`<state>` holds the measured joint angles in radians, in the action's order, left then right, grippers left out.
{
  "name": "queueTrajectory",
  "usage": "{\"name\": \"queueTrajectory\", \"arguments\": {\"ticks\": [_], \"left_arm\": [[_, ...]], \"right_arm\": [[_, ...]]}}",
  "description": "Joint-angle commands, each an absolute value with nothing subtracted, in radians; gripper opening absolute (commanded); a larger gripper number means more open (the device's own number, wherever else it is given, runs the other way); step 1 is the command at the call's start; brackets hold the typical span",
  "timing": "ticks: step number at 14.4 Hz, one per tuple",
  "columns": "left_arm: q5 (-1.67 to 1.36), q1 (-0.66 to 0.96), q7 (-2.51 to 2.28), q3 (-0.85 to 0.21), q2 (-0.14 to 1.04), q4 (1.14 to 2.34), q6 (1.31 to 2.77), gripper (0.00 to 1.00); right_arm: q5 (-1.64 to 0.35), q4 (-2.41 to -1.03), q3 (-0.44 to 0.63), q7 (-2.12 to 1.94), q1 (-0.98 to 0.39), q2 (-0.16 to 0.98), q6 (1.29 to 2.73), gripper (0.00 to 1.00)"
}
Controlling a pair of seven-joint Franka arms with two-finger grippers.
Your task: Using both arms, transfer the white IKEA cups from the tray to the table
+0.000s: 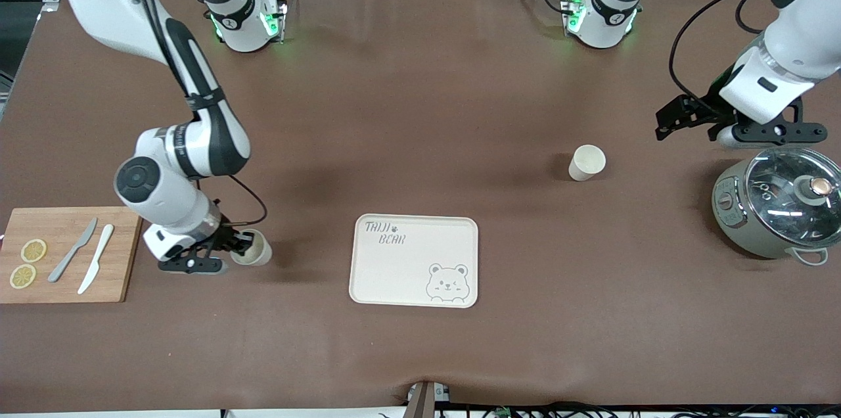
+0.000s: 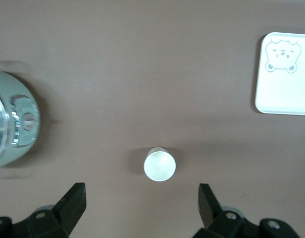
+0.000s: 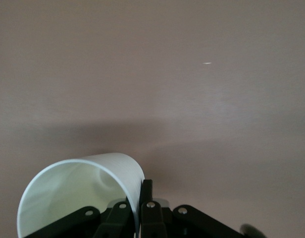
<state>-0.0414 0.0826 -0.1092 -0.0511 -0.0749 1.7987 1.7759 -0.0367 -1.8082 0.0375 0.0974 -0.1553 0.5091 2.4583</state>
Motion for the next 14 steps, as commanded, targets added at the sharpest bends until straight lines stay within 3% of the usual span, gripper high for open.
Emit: {"name": "queueTrajectory", "arguments": {"ticks": [1, 6, 10, 14], "left_arm": [[0.003, 0.057, -0.052, -0.072, -0.071, 1.698, 1.688, 1.0], [0.002, 0.043, -0.032, -0.066, -0.035, 1.574, 1.635, 1.0], [-0.008, 0.044, -0.031, -0.066, 0.024, 1.458, 1.539, 1.0], [0.002, 0.043, 0.007, -0.058, 0.04, 1.445, 1.523, 1.0]], "right_arm": [[-0.055, -1.879, 0.011, -0.056, -0.063, 0.465, 2.491, 0.0], [-0.282, -1.878, 0.014, -0.411, 0.023, 0.489, 2.51, 0.0], [-0.302, -1.878, 0.014, -0.44, 0.028, 0.543, 2.586, 0.0], [-0.302, -1.879, 0.012, -0.44, 0.021, 0.592, 2.66, 0.0]]}}
